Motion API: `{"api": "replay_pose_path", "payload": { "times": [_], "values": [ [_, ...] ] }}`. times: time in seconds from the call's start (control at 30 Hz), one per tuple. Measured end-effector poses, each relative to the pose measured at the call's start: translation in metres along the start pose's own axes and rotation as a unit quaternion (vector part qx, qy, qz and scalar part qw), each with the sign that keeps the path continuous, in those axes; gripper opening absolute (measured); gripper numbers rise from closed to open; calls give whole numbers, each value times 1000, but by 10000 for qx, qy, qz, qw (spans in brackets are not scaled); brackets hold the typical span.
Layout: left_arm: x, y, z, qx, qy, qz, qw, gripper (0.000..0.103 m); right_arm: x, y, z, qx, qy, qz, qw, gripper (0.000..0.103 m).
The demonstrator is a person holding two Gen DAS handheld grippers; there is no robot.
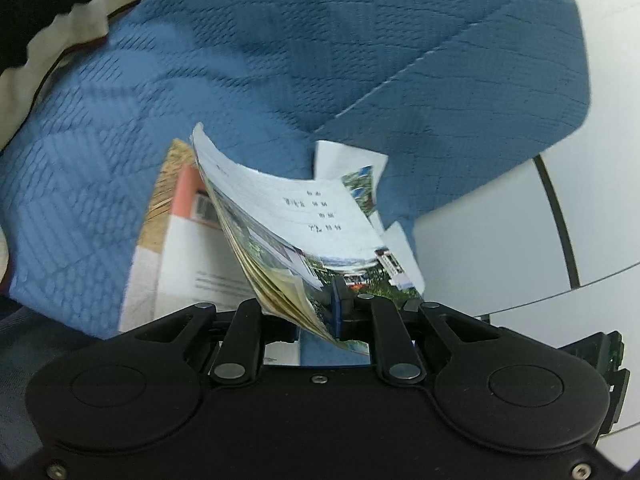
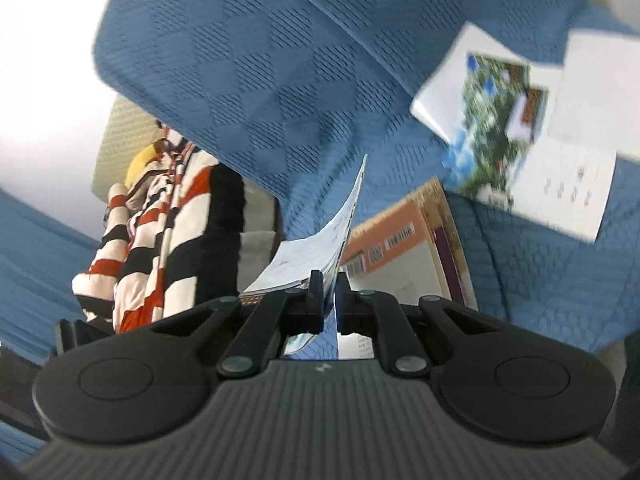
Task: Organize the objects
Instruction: 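Lower the postcard booklet onto the orange-and-white paperback and open both grippers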
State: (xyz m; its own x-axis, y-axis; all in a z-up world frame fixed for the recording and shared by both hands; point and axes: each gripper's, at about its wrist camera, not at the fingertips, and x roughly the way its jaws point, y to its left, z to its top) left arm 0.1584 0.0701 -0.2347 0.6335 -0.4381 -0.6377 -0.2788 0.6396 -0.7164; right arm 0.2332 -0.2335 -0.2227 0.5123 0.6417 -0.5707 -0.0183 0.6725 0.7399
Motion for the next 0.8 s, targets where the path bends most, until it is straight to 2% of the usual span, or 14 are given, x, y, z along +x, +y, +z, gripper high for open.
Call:
{"api": "replay_pose_path", "payload": {
  "times": [0.43,0.8],
  "values": [
    [35,39,-23,94,399,348,9986,15,32,-12,-35,-479,156,-739,9960,9],
    [49,59,-40,-11,658,568,9962,15,49,-33,-58,-519,429,-1152,9911,10]
  ]
}}
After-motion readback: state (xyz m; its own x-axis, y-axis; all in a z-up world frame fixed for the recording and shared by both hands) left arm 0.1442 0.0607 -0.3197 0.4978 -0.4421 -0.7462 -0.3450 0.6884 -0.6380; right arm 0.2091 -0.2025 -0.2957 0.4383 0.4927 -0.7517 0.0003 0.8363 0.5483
